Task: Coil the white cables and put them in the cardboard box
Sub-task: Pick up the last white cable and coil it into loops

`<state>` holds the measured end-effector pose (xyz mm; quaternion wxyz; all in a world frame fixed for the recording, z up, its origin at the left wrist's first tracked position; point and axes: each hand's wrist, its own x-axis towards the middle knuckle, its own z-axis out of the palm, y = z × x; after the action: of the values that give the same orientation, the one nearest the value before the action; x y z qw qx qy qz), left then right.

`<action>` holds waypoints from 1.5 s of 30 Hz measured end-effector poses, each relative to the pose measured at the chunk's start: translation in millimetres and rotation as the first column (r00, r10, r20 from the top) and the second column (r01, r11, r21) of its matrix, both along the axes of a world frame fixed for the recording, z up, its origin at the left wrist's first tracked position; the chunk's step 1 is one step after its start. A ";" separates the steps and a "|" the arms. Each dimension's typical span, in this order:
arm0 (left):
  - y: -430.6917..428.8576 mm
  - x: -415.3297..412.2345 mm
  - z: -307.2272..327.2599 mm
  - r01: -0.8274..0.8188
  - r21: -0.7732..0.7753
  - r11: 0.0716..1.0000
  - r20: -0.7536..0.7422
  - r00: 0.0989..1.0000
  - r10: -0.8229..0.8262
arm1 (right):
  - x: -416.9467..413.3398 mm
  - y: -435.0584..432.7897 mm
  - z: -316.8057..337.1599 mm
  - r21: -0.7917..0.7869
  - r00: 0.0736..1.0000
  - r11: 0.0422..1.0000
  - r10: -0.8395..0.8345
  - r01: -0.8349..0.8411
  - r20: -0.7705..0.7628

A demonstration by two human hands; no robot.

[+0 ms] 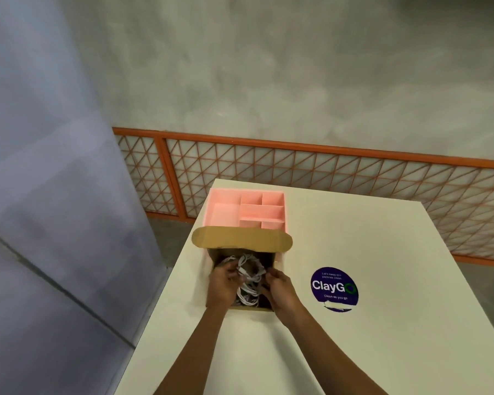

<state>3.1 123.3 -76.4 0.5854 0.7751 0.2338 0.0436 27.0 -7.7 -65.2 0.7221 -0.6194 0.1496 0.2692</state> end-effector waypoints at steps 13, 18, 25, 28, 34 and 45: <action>-1.7 23.6 -43.3 0.064 0.335 0.940 -0.114 0.993 -0.027 | 13.5 6.2 -5.1 0.031 0.991 0.999 -0.034 0.039 -0.129; 1.7 19.5 -47.2 0.046 0.341 0.939 -0.047 0.998 -0.031 | 17.1 -1.8 2.6 -0.123 0.995 0.992 -0.003 -0.009 -0.097; 5.5 -1.8 -17.4 -0.171 0.184 0.968 0.069 0.985 0.160 | 13.0 -17.5 14.4 -0.291 0.999 0.956 0.050 -0.043 0.017; 8.7 -6.9 4.4 -0.286 0.123 0.950 -0.020 0.957 0.290 | 10.2 -19.1 13.3 -0.398 0.995 0.916 0.071 -0.038 0.068; 17.6 -12.3 35.9 -0.475 0.024 0.879 0.111 0.876 0.470 | 7.2 -15.5 38.9 -0.493 0.940 0.867 0.105 0.073 0.324; 29.8 -3.2 80.9 -0.391 0.218 0.894 0.176 0.917 0.358 | 23.5 -14.7 81.5 -0.556 0.843 0.819 0.194 0.143 0.502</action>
<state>-0.1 153.1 4.5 0.4784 0.7779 0.3325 0.2355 50.5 -22.4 16.4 0.5103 -0.8592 0.0063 0.0372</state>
